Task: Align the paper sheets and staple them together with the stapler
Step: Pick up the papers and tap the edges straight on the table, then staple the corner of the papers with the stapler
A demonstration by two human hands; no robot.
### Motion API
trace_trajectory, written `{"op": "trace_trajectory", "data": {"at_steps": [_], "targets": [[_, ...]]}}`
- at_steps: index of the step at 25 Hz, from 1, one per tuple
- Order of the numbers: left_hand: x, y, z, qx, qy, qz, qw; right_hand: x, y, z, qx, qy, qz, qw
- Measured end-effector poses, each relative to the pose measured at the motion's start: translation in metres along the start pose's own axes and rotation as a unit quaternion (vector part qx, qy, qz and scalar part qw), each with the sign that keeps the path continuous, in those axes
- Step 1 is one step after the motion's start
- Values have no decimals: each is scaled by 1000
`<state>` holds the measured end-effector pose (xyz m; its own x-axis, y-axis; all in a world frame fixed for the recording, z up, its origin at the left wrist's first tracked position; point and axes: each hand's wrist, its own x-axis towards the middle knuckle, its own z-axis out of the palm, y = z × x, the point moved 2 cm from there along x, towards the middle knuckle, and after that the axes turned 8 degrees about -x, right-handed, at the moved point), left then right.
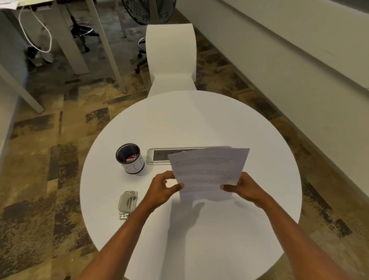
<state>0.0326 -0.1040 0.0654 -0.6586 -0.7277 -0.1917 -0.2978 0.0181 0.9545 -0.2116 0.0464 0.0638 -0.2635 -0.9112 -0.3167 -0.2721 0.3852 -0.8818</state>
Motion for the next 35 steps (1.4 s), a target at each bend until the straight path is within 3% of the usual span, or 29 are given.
{"op": "trace_trajectory", "data": {"at_steps": [4, 9, 12, 15, 19, 28, 35], "targets": [[-8, -7, -6, 2, 40, -5, 999, 6, 1, 4, -18, 80, 7, 997], [-22, -21, -62, 26, 282, 15, 959, 2, -14, -9, 25, 109, -8, 994], [-32, -44, -101, 88, 359, -80, 926, -6, -14, -6, 86, 121, 9, 989], [-37, -68, -120, 89, 343, -225, 908, -15, -6, 4, 114, 122, 32, 985], [-40, -83, -122, 57, 287, -289, 911, -27, 14, 17, 143, 128, 80, 978], [-39, -105, -115, 29, 269, -263, 926, -45, 42, 37, 170, 152, 149, 962], [-39, -102, -99, -86, 263, -213, 937, -56, 53, 29, 171, 171, 164, 956]]}}
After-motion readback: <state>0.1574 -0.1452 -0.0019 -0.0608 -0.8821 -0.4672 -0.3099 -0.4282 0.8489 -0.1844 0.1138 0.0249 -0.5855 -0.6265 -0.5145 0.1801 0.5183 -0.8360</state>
